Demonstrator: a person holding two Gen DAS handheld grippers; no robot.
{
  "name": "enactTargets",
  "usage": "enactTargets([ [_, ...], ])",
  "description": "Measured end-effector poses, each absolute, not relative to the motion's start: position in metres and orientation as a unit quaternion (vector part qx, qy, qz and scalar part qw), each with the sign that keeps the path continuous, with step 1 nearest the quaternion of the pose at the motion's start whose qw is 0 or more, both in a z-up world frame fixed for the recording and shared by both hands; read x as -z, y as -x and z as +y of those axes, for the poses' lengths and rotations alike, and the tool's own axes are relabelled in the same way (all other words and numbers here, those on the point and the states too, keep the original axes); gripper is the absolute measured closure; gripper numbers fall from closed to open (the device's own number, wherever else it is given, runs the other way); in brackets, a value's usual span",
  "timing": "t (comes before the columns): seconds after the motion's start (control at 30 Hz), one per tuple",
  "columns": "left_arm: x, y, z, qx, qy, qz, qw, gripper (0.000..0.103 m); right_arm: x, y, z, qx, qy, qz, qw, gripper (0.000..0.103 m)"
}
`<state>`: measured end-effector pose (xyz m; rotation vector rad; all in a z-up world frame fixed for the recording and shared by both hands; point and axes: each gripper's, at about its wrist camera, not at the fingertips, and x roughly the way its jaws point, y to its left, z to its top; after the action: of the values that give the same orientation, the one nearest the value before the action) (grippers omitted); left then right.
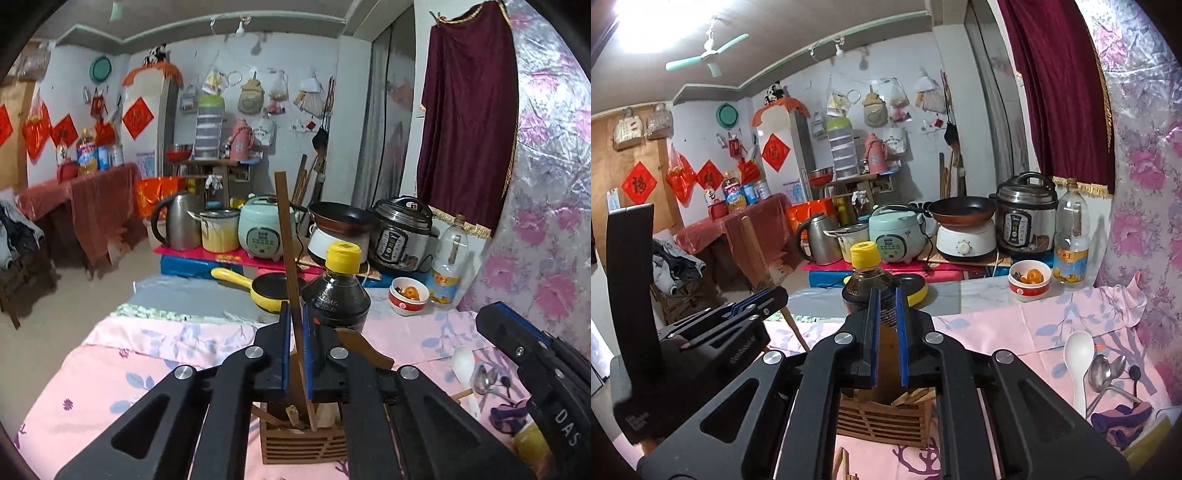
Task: Organize utensils
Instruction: 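Drop both chopsticks into the holder by opening both grippers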
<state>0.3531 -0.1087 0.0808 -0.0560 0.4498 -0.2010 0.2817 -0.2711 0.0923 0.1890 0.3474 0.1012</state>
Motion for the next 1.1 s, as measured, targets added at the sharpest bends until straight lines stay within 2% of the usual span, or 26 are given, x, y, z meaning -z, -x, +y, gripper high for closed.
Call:
enactTargets([
  [0.23,-0.079,-0.349,-0.111,0.096,0.025,0.194,0.976,0.097,-0.093,-0.281,-0.266,-0.055,-0.089,0.176,0.979,0.091],
  [0.43,-0.070,-0.355,-0.109,0.101,0.039,0.212,0.971,0.094,-0.091,-0.284,-0.268,-0.057,-0.089,0.180,0.978,0.091],
  [0.47,-0.071,-0.354,-0.108,0.103,0.041,0.215,0.970,0.078,-0.092,-0.284,-0.270,-0.056,-0.092,0.179,0.978,0.091],
  [0.5,-0.072,-0.352,-0.106,0.100,0.043,0.213,0.971,0.053,-0.092,-0.283,-0.271,-0.056,-0.094,0.179,0.978,0.091],
  [0.57,-0.078,-0.345,-0.101,0.089,0.047,0.199,0.975,0.035,-0.094,-0.281,-0.275,-0.060,-0.102,0.178,0.977,0.091],
  [0.67,-0.086,-0.337,-0.098,0.097,0.045,0.197,0.975,0.028,-0.096,-0.276,-0.277,-0.064,-0.108,0.174,0.977,0.088],
  [0.8,-0.092,-0.325,-0.088,0.097,0.058,0.197,0.974,0.012,-0.098,-0.267,-0.277,-0.064,-0.110,0.175,0.976,0.075],
  [1.1,-0.073,-0.293,-0.066,0.084,0.059,0.248,0.963,0.010,-0.090,-0.229,-0.263,-0.069,-0.095,0.199,0.973,0.057],
])
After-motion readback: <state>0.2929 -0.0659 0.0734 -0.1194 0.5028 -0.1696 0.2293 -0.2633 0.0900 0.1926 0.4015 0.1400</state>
